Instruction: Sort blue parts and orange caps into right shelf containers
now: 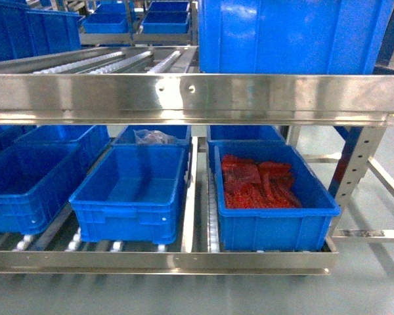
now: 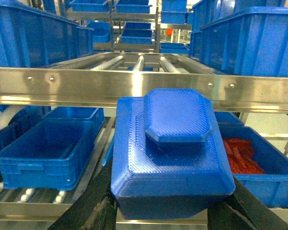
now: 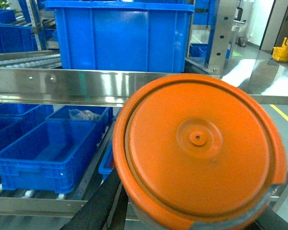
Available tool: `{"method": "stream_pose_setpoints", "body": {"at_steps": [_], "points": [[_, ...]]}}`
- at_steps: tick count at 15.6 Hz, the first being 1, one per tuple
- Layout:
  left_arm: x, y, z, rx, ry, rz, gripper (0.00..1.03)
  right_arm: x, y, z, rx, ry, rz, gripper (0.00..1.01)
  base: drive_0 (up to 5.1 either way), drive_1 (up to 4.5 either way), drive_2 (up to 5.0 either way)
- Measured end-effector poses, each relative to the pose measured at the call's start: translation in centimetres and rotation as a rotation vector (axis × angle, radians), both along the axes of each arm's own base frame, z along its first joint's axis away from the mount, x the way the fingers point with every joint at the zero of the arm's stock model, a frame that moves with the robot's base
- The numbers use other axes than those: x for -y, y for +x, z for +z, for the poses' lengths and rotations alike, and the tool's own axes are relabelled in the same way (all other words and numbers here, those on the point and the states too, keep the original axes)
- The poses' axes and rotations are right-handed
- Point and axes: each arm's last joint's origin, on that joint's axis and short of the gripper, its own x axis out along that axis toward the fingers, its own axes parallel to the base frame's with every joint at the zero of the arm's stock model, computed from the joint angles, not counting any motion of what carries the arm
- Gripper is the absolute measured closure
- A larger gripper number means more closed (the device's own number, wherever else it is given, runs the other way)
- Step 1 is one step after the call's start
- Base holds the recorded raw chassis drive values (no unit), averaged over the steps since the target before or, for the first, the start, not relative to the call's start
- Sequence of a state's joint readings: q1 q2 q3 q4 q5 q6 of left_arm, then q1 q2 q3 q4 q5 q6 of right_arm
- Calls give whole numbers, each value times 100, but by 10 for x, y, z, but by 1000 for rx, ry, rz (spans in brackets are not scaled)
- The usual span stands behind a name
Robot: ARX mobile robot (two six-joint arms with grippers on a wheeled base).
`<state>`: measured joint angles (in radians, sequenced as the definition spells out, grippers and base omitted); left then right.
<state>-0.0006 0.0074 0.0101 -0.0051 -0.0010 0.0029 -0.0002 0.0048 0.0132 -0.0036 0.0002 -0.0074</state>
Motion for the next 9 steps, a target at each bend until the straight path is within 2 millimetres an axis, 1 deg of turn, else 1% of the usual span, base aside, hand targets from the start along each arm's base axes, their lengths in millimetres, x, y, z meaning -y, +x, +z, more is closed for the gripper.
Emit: {"method": "stream_pose_setpoints", "body": {"at_steps": [9], "points": [[0, 0, 0, -2, 0, -1, 61, 0, 0, 0, -4, 0, 0, 59, -504, 237, 237]]}}
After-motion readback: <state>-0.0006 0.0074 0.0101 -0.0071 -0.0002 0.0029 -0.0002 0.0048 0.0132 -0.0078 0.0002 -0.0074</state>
